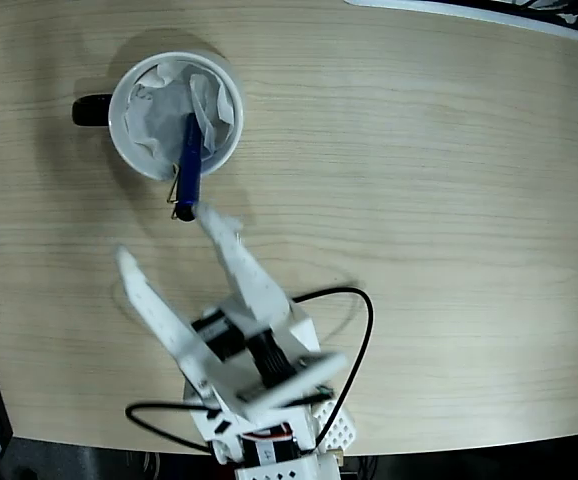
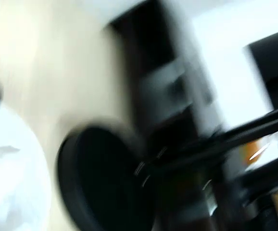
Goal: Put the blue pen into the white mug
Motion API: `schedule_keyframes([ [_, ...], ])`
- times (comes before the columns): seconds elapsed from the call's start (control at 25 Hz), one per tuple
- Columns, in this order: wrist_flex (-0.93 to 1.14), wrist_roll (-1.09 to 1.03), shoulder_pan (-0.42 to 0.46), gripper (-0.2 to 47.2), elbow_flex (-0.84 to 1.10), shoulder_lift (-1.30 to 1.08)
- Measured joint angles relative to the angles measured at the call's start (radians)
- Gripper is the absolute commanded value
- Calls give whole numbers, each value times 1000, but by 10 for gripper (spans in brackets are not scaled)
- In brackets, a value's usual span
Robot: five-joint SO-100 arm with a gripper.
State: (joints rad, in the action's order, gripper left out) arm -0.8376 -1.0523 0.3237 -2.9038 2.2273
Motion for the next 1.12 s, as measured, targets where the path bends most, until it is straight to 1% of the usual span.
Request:
schedule_keyframes([
  [0.08,0,110,-23,41,-71,107],
  [0.12,0,155,-37,14,-104,161],
  [0.2,3,253,-54,4,-164,267],
  [0.28,15,342,-106,0,-167,330],
  [0.4,34,506,-183,0,-169,364],
  [0.56,170,736,-281,-1,-172,454],
  [0.68,357,873,-314,-1,-172,540],
  [0.8,617,974,-373,-1,-172,644],
  [0.88,808,1003,-383,-1,-172,712],
  [1.0,1081,1009,-436,-1,-172,781],
  [1.12,1341,1025,-437,-1,-172,859],
])
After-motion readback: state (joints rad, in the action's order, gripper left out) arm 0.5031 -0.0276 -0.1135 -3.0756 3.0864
